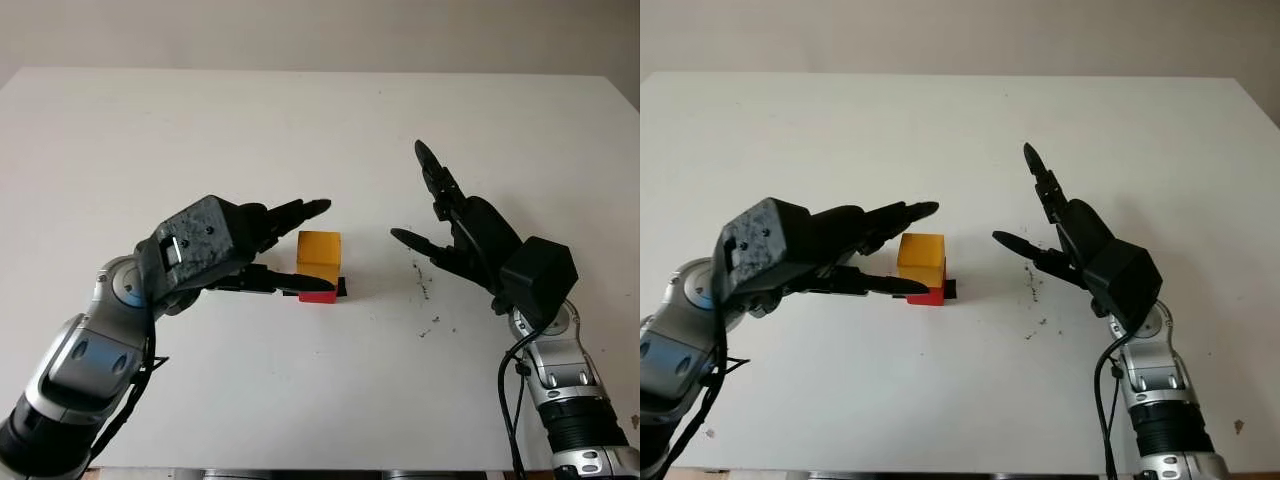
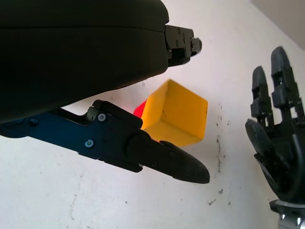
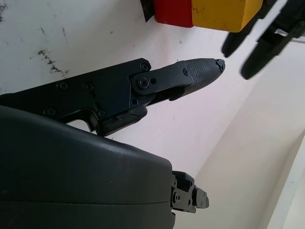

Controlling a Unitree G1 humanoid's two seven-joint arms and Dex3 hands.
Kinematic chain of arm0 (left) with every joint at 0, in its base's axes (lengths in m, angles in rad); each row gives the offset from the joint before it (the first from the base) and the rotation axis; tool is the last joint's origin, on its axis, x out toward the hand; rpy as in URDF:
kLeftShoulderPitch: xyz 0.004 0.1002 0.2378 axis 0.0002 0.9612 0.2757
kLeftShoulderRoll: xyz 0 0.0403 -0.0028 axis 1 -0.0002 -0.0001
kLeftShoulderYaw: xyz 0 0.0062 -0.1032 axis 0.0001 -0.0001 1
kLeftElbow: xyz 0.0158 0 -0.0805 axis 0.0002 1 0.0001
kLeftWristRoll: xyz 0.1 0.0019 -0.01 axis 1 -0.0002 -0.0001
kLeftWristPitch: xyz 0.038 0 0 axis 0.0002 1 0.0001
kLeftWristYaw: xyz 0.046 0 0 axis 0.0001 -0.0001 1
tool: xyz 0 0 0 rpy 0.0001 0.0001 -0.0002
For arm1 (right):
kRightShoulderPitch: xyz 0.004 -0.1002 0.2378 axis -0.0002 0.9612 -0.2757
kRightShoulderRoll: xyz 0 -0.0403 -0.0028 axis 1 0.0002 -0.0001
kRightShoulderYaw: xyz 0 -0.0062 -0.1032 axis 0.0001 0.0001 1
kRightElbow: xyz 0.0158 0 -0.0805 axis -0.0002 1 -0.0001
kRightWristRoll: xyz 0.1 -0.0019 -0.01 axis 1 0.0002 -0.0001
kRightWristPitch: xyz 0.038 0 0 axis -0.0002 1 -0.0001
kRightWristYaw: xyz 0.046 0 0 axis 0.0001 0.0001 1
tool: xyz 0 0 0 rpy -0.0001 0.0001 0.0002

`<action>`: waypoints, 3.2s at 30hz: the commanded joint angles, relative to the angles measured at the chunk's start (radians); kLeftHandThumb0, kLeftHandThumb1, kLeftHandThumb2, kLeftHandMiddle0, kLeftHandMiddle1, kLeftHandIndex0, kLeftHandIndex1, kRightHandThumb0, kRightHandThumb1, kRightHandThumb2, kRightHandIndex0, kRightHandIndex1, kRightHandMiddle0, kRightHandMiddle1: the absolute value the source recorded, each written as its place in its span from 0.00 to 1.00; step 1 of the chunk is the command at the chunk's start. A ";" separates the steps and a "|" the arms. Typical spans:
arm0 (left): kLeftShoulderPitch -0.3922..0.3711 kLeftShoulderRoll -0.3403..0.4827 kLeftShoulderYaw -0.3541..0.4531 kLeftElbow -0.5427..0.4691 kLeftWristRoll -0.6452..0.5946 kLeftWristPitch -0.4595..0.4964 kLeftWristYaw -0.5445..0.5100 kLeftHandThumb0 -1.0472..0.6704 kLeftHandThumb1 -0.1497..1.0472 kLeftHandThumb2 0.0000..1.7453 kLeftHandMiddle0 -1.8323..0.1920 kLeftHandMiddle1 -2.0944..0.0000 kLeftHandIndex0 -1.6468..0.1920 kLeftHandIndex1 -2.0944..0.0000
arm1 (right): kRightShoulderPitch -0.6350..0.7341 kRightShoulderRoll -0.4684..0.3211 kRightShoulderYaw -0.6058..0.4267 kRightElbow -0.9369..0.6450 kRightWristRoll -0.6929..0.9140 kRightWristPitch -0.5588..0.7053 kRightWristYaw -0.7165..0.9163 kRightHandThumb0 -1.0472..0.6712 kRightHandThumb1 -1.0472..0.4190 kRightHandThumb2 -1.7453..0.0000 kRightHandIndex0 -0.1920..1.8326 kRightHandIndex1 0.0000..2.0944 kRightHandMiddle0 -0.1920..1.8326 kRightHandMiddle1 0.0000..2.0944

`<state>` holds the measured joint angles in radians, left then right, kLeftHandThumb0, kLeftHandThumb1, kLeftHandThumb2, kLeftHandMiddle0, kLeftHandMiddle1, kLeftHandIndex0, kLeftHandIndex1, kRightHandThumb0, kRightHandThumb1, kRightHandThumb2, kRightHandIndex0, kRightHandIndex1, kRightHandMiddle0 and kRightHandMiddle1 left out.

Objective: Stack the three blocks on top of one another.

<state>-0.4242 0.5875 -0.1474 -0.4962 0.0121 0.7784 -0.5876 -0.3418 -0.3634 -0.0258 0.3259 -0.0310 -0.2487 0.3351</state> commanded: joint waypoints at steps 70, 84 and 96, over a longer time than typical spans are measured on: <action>-0.318 0.424 -0.079 0.691 0.913 -1.594 0.360 0.24 0.78 0.03 0.89 0.97 0.63 0.96 | -0.008 -0.022 -0.005 -0.006 -0.003 -0.001 0.015 0.20 0.00 0.92 0.01 0.02 0.05 0.03; -0.352 0.392 -0.157 0.786 1.027 -1.631 0.506 0.28 0.77 0.03 0.90 0.97 0.61 0.96 | 0.004 -0.030 -0.010 -0.031 0.000 0.018 0.017 0.21 0.00 0.92 0.00 0.02 0.04 0.03; -0.367 0.375 -0.220 0.880 1.088 -1.645 0.650 0.25 0.79 0.03 0.87 0.97 0.56 0.95 | 0.019 -0.032 -0.015 -0.037 0.013 0.012 0.028 0.20 0.00 0.92 0.00 0.02 0.04 0.02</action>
<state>-0.7671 0.9645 -0.3549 0.3765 1.0988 -0.8630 0.0563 -0.3327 -0.3836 -0.0317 0.3033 -0.0263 -0.2261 0.3599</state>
